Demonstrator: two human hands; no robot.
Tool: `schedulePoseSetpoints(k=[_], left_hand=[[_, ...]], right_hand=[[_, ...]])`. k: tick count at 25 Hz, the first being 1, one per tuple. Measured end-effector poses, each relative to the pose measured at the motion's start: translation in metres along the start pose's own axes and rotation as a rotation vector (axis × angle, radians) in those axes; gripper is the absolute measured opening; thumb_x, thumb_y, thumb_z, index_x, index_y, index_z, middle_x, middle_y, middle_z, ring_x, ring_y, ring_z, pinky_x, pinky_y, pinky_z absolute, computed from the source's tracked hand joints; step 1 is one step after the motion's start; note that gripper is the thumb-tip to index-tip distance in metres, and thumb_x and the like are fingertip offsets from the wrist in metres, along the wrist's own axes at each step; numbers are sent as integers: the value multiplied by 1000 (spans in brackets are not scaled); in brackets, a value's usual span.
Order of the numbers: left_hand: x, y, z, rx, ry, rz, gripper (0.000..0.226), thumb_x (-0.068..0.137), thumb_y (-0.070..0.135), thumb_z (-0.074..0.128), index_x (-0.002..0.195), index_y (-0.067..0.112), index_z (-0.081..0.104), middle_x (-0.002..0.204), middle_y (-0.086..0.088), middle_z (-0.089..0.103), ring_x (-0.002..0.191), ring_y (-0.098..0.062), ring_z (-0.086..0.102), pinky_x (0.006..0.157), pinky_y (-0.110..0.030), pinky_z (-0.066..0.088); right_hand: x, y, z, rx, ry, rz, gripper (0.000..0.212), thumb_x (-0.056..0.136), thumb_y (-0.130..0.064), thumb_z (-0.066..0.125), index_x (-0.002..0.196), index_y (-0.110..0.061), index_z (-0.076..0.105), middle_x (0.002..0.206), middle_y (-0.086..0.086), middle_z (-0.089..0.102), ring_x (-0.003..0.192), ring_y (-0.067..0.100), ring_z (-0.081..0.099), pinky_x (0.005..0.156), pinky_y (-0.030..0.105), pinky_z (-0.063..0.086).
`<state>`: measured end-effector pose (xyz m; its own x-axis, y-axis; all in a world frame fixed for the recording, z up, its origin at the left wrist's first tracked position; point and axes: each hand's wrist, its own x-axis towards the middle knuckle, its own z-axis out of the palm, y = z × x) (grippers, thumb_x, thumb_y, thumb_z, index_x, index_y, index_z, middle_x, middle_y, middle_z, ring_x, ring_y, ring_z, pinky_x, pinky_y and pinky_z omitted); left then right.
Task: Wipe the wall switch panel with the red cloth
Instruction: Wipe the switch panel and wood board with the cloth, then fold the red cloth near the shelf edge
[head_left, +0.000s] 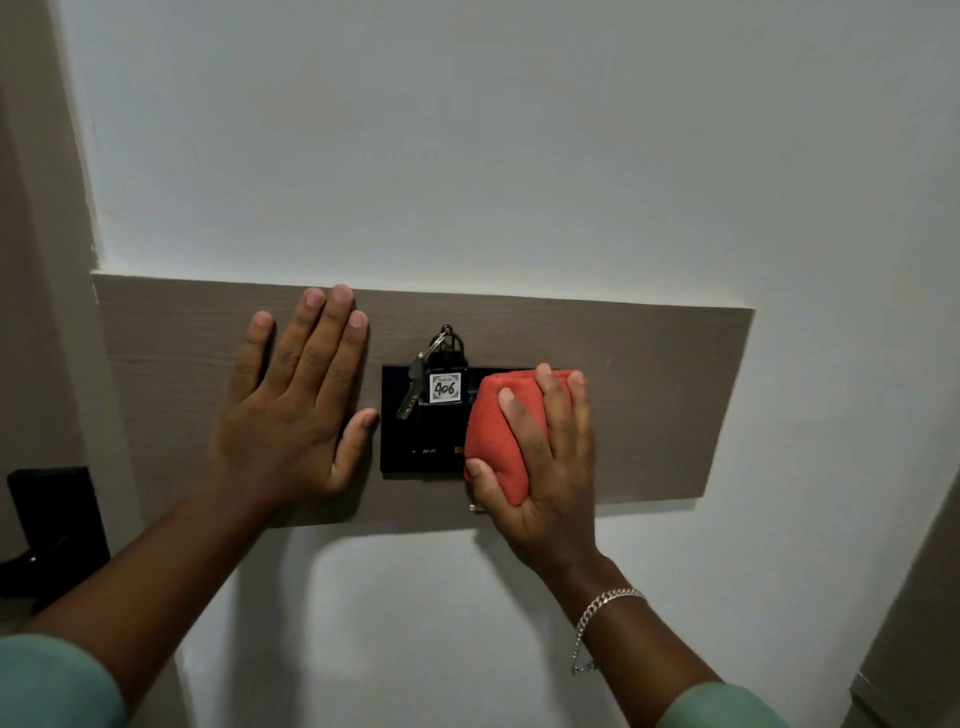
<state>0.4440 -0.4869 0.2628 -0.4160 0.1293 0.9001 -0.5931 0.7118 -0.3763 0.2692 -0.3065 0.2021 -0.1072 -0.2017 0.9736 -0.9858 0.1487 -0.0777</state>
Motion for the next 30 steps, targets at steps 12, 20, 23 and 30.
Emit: schedulePoseSetpoints(k=[12,20,23,30], left_hand=[[-1,127,-93,-1112,-27,-734,22,85,28,59,101,14,54,99,-1,58,89,-20,56,77,-39,52],[21,164,-72,-1802,-326,-1218,21,81,10,74,99,20,71,82,0,79,74,-14,75,56,-24,57],[17,227,-64,-1906,-414,-1249,27,73,9,80,98,15,71,86,-2,80,77,-15,74,61,-23,57],[-11,445,-30,-1862,-861,-1418,28,83,14,73,110,12,69,104,-11,76,94,-30,72,80,-45,61]], right_hand=[[1,-47,-34,281,-25,418,71,92,-39,60,152,-45,22,166,-17,21,154,13,23,119,52,38],[-17,-19,-88,639,-315,469,104,75,-28,78,156,-37,14,162,-16,29,147,17,41,109,44,51],[-46,42,-133,994,-258,986,82,70,-32,79,144,-22,46,143,6,61,127,24,63,97,36,59],[-160,193,-233,612,-338,1435,36,82,-24,72,109,0,70,108,30,74,89,40,74,84,56,60]])
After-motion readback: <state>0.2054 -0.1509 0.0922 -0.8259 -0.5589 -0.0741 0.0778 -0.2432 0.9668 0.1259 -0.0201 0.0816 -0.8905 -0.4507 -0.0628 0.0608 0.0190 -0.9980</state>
